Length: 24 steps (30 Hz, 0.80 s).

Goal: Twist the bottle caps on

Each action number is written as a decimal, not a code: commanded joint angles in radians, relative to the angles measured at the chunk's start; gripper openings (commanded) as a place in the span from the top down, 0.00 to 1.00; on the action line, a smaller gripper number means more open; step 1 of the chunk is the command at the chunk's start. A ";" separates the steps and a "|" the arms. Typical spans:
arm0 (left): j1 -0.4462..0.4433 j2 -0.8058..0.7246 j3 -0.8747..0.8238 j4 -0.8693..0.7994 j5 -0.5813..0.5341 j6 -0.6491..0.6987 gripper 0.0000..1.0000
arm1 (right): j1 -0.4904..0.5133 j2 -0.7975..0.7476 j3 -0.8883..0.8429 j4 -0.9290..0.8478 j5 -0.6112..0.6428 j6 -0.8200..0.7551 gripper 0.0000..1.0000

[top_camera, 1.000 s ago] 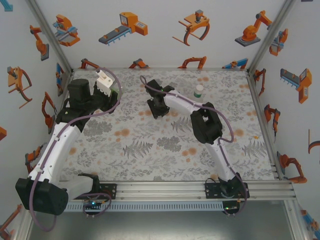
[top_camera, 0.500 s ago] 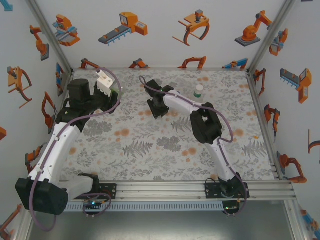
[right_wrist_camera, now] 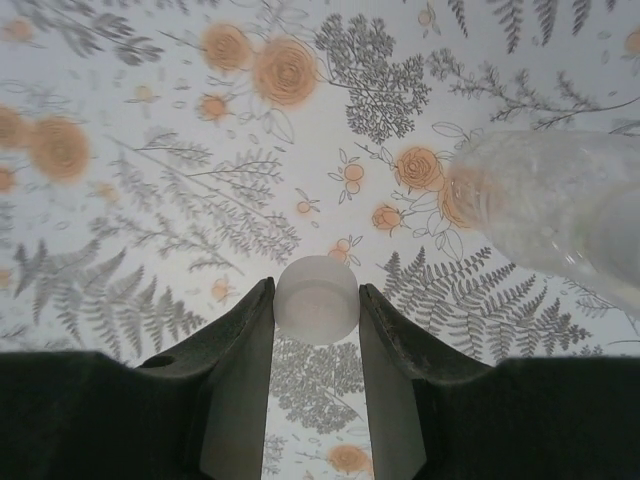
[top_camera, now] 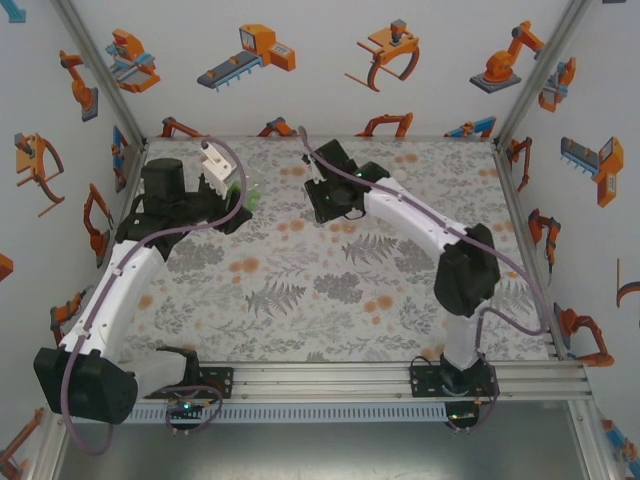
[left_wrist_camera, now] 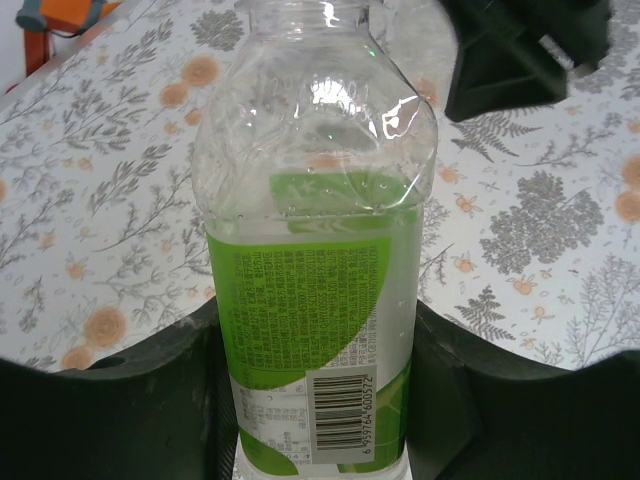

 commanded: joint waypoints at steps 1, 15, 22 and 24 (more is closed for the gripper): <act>-0.019 -0.017 0.013 -0.005 0.081 0.039 1.00 | 0.009 -0.117 -0.081 0.059 -0.052 -0.051 0.80; -0.164 -0.104 -0.064 -0.024 0.237 0.264 1.00 | 0.012 -0.667 -0.473 0.389 -0.298 -0.198 0.88; -0.243 -0.113 -0.069 -0.082 0.321 0.360 1.00 | 0.012 -0.863 -0.576 0.450 -0.531 -0.337 0.92; -0.271 -0.114 -0.068 -0.099 0.337 0.387 1.00 | 0.012 -0.894 -0.587 0.464 -0.592 -0.374 0.94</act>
